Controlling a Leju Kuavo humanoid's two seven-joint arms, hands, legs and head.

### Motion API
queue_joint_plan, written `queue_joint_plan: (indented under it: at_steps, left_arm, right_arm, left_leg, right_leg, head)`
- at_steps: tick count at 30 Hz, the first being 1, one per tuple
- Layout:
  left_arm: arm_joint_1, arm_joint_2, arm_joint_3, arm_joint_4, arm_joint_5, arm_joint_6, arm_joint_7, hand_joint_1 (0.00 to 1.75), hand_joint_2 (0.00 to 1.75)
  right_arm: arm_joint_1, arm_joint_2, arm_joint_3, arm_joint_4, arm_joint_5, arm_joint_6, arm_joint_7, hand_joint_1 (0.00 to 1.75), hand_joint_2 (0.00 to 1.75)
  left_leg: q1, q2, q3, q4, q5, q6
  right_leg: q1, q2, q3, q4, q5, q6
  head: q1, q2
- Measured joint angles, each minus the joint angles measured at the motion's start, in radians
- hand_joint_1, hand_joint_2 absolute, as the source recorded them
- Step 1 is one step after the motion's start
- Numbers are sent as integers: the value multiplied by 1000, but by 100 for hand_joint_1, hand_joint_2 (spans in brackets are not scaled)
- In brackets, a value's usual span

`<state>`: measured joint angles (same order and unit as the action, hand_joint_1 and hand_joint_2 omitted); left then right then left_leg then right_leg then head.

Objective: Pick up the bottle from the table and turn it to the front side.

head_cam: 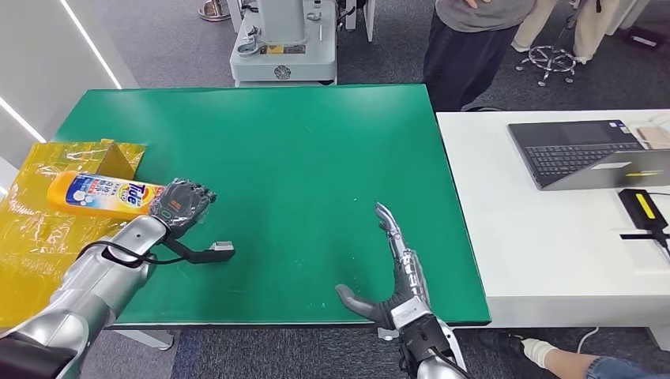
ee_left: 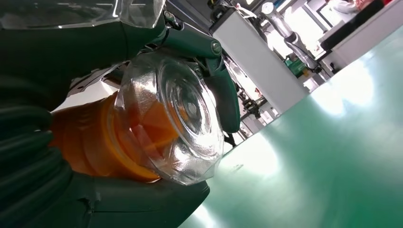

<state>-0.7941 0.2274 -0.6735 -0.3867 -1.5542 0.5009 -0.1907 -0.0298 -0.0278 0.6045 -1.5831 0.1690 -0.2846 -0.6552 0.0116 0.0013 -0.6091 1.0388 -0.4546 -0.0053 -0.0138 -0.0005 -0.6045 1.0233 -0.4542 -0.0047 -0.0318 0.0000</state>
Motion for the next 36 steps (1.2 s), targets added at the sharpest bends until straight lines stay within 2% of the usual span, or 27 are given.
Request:
queue_joint_plan:
  at_steps: [10, 19, 32, 33, 36]
  left_arm:
    - [21, 22, -8, 27, -1, -50, 36, 175, 175]
    - [59, 15, -6, 40, 20, -48, 55, 175, 175]
    - [96, 21, 66, 40, 51, -36, 67, 175, 175]
    - [97, 21, 68, 40, 50, -35, 70, 154, 175]
    - [102, 21, 78, 40, 44, -31, 86, 42, 175]
  right_arm:
    - [2, 0, 0, -10, 17, 9, 10, 0, 175]
    - [3, 0, 0, -26, 30, 12, 27, 0, 175]
    - [2, 0, 0, -33, 30, 15, 30, 0, 175]
    - [2, 0, 0, -33, 29, 16, 30, 0, 175]
    - [2, 0, 0, -33, 27, 19, 30, 0, 175]
  left_leg:
    - [0, 0, 0, 0, 0, 0]
    - [0, 0, 0, 0, 0, 0]
    - [0, 0, 0, -1, 0, 0]
    - [0, 0, 0, 0, 0, 0]
    - [0, 0, 0, 0, 0, 0]
  right_leg:
    - [0, 0, 0, 0, 0, 0]
    - [0, 0, 0, 0, 0, 0]
    - [0, 0, 0, 0, 0, 0]
    - [0, 0, 0, 0, 0, 0]
    - [0, 0, 0, 0, 0, 0]
  head:
    - [0, 0]
    - [0, 0]
    - [0, 0]
    - [0, 0]
    - [0, 0]
